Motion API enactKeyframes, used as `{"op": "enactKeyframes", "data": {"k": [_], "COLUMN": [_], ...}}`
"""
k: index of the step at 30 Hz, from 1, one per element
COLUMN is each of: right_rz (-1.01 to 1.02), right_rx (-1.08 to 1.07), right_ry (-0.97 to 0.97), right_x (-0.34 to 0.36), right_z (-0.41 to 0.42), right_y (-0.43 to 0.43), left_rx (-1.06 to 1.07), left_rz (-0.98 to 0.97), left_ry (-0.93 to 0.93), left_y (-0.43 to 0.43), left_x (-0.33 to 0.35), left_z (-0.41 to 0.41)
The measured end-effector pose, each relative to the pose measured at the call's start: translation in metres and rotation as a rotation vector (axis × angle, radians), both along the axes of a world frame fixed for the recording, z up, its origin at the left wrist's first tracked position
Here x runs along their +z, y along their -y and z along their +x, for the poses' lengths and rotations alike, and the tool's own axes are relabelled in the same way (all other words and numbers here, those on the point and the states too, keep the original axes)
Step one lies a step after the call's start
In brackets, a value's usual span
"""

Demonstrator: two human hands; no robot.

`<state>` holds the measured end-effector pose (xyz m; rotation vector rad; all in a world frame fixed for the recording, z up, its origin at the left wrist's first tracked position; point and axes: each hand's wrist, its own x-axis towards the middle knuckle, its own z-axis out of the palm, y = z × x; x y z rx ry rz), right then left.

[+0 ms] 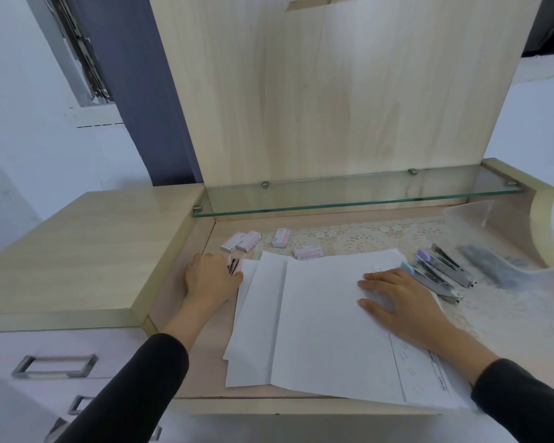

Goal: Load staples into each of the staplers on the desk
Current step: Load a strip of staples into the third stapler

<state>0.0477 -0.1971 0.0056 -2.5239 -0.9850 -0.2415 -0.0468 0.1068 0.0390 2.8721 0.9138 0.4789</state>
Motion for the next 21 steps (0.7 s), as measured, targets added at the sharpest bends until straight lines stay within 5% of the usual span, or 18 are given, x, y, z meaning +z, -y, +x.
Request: {"op": "enactKeyframes", "data": {"k": [4, 21], "right_rz": [0.01, 0.023], "right_rx": [0.009, 0.011], "right_ry": [-0.005, 0.014], "right_x": [0.0, 0.001], "right_z": [0.001, 0.001], "right_y": [0.0, -0.001], "left_rx": [0.025, -0.101], "left_rz": [-0.086, -0.567], "left_ry": [-0.001, 0.733], "left_y": [-0.004, 0.04], "left_x": [0.0, 0.021], "left_z": [0.004, -0.011]}}
